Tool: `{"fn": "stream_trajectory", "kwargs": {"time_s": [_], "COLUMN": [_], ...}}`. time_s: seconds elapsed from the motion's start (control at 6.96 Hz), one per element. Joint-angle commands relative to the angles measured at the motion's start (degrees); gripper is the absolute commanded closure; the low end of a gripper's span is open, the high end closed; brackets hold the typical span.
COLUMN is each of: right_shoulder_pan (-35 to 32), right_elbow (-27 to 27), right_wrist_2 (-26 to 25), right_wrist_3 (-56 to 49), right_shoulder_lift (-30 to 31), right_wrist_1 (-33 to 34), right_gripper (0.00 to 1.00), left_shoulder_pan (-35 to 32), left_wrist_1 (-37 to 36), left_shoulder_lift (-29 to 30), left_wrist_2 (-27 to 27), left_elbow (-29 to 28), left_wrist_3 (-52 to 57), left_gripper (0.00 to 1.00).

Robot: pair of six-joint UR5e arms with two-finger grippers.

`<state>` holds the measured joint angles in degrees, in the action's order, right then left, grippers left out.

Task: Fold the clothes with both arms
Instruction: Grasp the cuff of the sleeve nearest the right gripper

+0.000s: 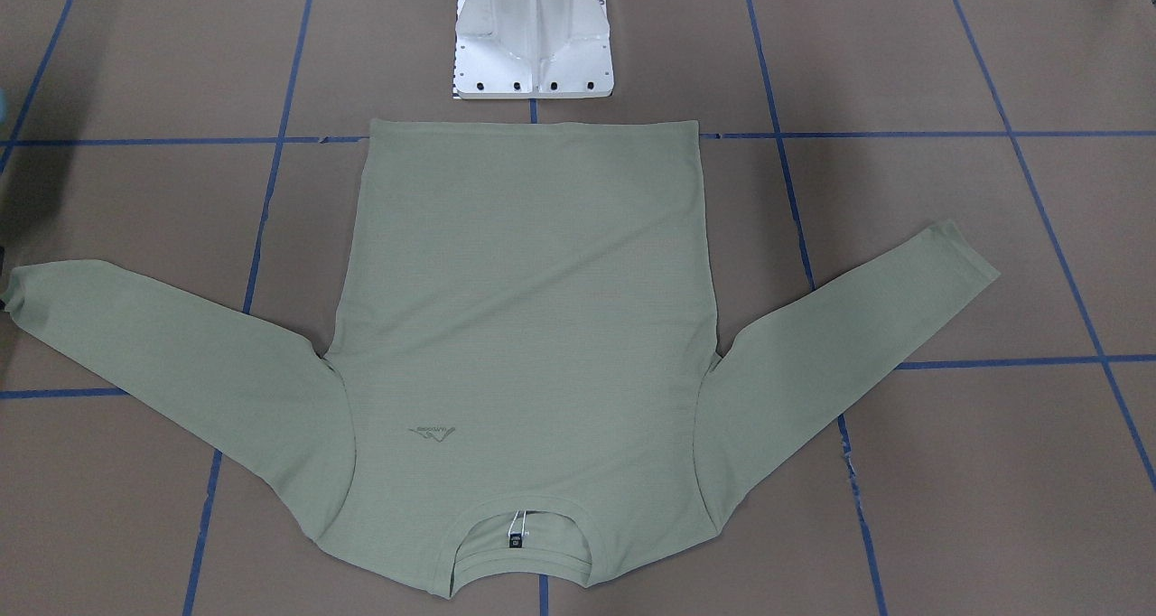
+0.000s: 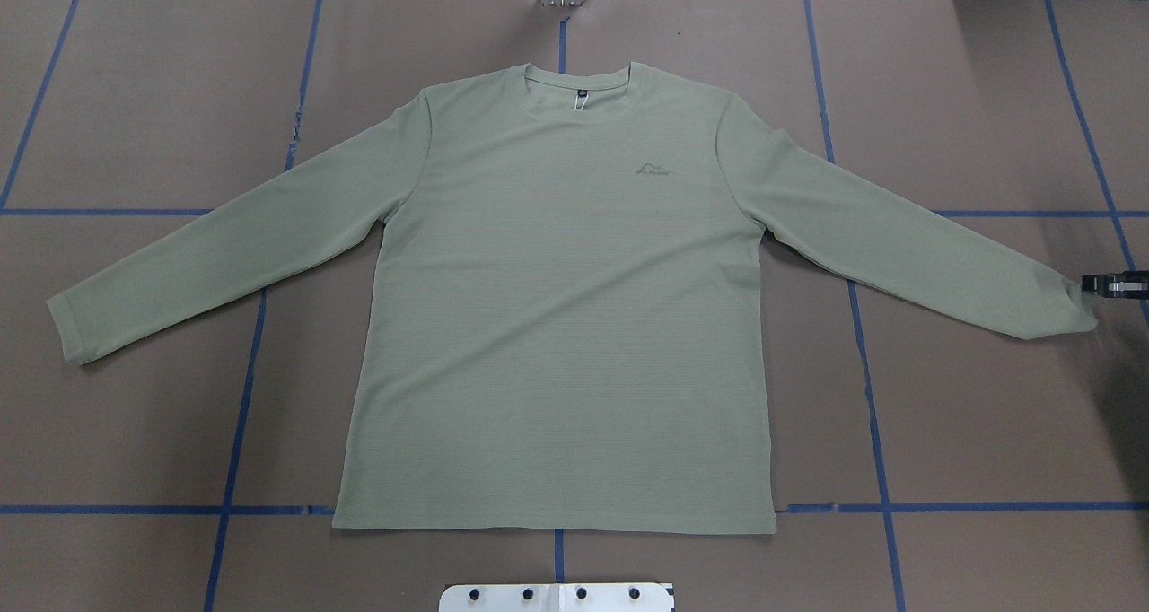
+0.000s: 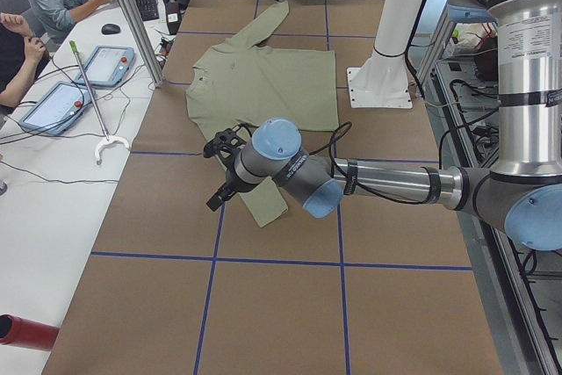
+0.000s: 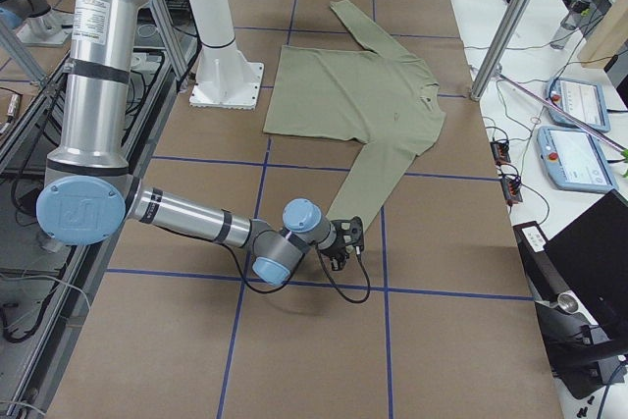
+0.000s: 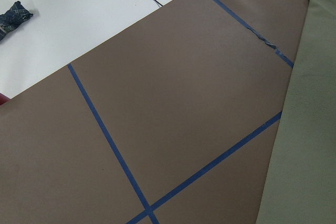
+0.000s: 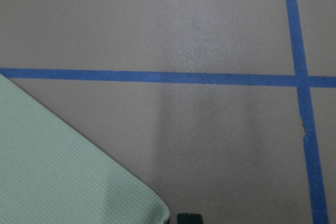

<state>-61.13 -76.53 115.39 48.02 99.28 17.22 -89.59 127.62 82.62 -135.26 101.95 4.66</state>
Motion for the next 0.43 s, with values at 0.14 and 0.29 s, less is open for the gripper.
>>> {"fn": "stream_trajectory", "kwargs": {"time_s": [0.14,0.29], "right_shoulder_pan": [-2.49,-3.02], "right_elbow": [-14.02,-21.4], "right_wrist_2": [1.33,1.16], "right_wrist_3": [-0.03,-0.03], "right_shoulder_lift": [0.64,0.56], "right_wrist_1": [16.71,26.37], "right_gripper": [1.0,1.0], "left_shoulder_pan": [0.03,0.03], "left_wrist_1": [0.0,0.0], "left_shoulder_lift": [-0.18,-0.26], "left_wrist_2": [0.0,0.0], "left_elbow": [0.09,0.0], "left_wrist_3": [0.09,0.09], "left_gripper": [0.0,0.0]}}
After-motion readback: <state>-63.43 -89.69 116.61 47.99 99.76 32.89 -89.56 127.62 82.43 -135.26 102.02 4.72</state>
